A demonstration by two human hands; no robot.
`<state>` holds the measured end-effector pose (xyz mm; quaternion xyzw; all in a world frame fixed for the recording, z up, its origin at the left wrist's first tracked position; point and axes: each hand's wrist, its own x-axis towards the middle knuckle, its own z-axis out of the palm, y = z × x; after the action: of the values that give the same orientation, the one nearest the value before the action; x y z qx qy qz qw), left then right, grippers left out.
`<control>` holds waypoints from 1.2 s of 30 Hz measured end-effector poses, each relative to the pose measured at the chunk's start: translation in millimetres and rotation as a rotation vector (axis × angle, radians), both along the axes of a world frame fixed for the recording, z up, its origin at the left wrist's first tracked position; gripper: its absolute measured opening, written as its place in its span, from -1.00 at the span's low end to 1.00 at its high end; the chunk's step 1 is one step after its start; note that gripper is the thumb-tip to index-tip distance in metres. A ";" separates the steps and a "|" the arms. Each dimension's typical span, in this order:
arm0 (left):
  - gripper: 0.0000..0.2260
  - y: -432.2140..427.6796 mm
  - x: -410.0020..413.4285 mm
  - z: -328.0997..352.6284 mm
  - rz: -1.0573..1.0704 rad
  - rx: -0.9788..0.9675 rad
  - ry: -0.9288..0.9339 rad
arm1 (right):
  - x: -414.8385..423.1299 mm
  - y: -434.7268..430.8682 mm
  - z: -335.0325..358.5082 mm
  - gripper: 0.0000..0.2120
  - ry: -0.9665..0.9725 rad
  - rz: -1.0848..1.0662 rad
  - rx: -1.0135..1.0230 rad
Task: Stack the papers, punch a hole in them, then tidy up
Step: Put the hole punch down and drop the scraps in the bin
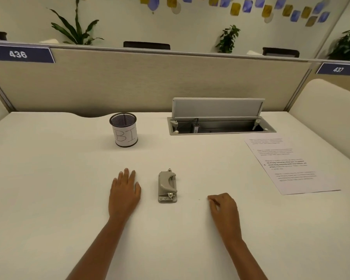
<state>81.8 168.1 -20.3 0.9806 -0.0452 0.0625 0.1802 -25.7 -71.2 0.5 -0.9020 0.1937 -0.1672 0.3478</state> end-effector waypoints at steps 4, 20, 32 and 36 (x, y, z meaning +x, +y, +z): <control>-0.58 -1.6 -10.7 -1.3 0.009 -0.006 0.005 | -0.4 15.9 -1.8 -0.81 -0.009 0.042 -0.019; -0.60 -3.0 -21.3 0.0 0.017 -0.066 -0.016 | 2.3 20.4 3.8 -0.82 -0.030 0.034 0.060; -0.59 -2.5 -20.9 -0.4 0.017 -0.080 -0.015 | 16.8 20.2 10.4 -0.87 0.096 0.058 -0.024; -0.60 -2.1 -21.0 -0.6 0.016 -0.090 -0.015 | 20.4 20.8 13.3 -0.86 0.140 0.063 -0.058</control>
<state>60.8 166.1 -20.8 0.9714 -0.0357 0.0732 0.2233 -5.3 -50.4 13.8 -0.9268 0.1841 -0.0979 0.3124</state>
